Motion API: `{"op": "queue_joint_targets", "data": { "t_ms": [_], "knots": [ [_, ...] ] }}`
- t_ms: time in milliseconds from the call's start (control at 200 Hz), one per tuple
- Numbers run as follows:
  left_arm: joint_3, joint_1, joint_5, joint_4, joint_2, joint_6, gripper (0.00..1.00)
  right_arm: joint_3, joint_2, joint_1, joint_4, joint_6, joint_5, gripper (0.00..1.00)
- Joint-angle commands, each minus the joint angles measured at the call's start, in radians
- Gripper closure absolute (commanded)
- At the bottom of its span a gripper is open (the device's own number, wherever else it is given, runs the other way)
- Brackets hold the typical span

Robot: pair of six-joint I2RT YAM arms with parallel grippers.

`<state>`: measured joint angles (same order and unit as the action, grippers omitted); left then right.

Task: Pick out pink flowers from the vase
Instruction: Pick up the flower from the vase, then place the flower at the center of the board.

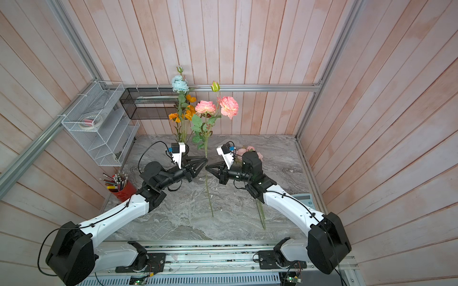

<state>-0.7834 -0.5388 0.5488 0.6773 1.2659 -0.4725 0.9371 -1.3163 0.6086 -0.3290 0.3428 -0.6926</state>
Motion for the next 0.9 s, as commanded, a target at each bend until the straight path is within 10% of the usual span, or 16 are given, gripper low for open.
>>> {"op": "queue_joint_targets", "data": {
  "t_ms": [0,30,330,565,895],
  "knots": [
    [-0.010,-0.003,0.003,-0.015,-0.022,0.027,0.15,0.019,0.039,-0.033,0.056,-0.012,0.056,1.00],
    [-0.012,-0.002,-0.001,-0.025,-0.026,0.036,0.00,0.019,0.047,-0.044,0.073,-0.012,0.060,1.00],
    [0.010,-0.013,-0.067,-0.167,-0.084,0.164,0.00,0.022,0.128,-0.193,0.326,-0.050,0.134,1.00],
    [0.000,-0.104,-0.346,-0.519,-0.154,0.460,0.00,0.064,0.078,-0.327,0.673,-0.135,0.258,1.00],
    [0.100,-0.116,-0.443,-0.549,-0.205,0.457,0.00,0.100,-0.088,-0.398,0.789,-0.199,0.339,1.00]
  ]
}}
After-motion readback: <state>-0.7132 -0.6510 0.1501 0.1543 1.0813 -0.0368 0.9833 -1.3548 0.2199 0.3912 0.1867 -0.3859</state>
